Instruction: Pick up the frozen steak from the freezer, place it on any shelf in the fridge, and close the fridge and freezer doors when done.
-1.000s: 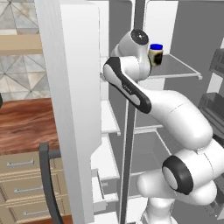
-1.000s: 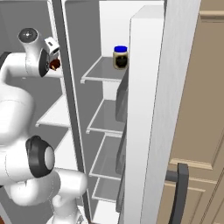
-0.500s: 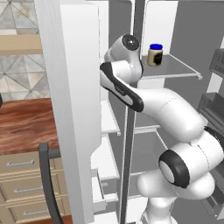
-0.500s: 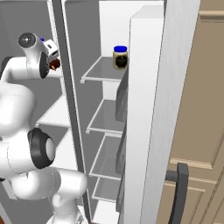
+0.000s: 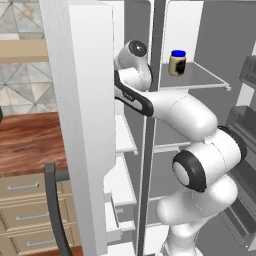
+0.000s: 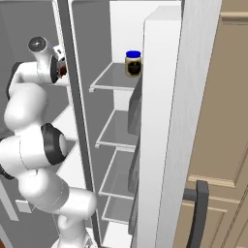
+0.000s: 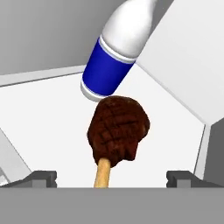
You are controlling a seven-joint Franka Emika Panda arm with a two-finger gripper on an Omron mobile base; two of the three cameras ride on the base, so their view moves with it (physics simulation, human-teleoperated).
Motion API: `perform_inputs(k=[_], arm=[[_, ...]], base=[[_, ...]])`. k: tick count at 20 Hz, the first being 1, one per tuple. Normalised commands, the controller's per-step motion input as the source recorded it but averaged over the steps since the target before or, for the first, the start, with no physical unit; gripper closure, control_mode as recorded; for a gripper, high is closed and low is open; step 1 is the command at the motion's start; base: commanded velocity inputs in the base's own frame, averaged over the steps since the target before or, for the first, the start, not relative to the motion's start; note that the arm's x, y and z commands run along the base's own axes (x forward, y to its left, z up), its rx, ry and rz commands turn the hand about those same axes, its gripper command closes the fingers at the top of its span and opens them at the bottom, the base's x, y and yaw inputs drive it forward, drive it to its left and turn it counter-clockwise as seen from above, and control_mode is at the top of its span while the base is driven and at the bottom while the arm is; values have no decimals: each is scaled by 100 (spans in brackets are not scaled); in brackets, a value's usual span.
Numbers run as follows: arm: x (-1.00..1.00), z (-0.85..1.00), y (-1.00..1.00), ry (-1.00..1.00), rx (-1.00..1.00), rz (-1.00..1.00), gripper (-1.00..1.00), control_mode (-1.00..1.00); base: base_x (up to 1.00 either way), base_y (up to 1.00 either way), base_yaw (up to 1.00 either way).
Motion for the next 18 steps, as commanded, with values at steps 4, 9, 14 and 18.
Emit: perform_inputs(k=[4, 9, 14, 18], arm=[[58, -28, 18, 13, 0, 0, -100, -100], [40, -32, 19, 15, 0, 0, -100, -100], [23, -33, 4, 10, 0, 0, -100, -100], [5, -49, 0, 5, 0, 0, 100, -100]], base=[[0, 0, 0], [0, 0, 0], [0, 0, 0], [0, 0, 0]])
